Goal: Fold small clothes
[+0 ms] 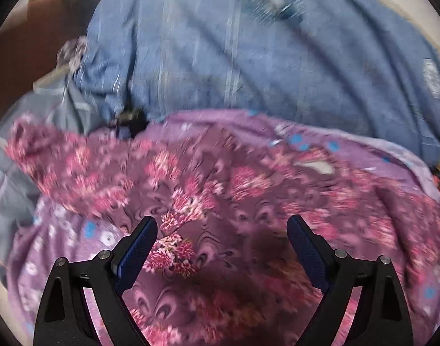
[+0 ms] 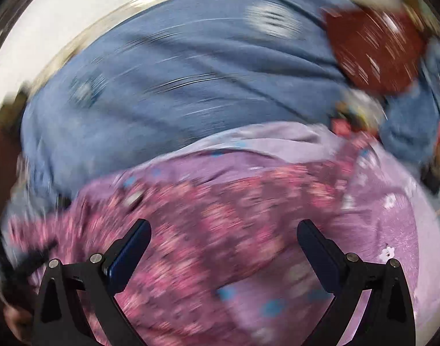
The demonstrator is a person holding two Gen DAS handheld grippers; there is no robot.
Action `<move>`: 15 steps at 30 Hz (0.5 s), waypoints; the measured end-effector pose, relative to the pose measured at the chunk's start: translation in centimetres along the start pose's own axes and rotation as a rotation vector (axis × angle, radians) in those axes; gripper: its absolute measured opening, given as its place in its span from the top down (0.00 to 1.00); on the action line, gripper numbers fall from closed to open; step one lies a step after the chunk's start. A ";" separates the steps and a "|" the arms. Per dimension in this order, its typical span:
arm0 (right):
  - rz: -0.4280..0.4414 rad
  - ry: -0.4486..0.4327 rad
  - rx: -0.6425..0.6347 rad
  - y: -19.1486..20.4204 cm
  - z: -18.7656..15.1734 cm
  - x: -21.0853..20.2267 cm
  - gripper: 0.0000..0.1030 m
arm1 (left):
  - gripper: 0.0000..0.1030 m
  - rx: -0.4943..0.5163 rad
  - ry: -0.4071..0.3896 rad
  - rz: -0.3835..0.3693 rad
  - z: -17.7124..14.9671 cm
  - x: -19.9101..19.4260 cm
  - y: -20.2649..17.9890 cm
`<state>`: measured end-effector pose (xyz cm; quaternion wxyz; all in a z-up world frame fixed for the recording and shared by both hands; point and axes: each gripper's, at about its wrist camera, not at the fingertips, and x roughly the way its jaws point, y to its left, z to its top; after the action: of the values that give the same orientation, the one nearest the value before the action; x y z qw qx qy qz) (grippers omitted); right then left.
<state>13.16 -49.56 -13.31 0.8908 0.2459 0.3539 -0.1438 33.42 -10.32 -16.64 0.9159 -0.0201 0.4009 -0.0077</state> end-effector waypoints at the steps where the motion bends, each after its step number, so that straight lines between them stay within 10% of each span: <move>1: 0.032 0.000 0.094 -3.1 0.9 0.7 0.04 | 0.12 -0.006 -0.002 0.010 0.0 1.0 0.2; 7: 0.179 0.030 0.457 -14.3 4.3 6.2 0.30 | 0.12 0.017 0.006 0.040 0.9 4.3 -0.2; 12: 0.004 0.056 0.454 -14.9 5.8 10.0 0.49 | 0.12 0.033 0.004 0.036 1.5 5.4 -0.8; 15: -0.085 0.095 0.421 -14.6 6.3 11.0 0.96 | 0.12 0.034 0.002 0.029 1.7 5.4 -0.7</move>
<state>18.20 -66.09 -21.96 0.7952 0.4181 0.3676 -0.2402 38.33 -11.13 -19.48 0.9156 0.0012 0.4021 -0.0014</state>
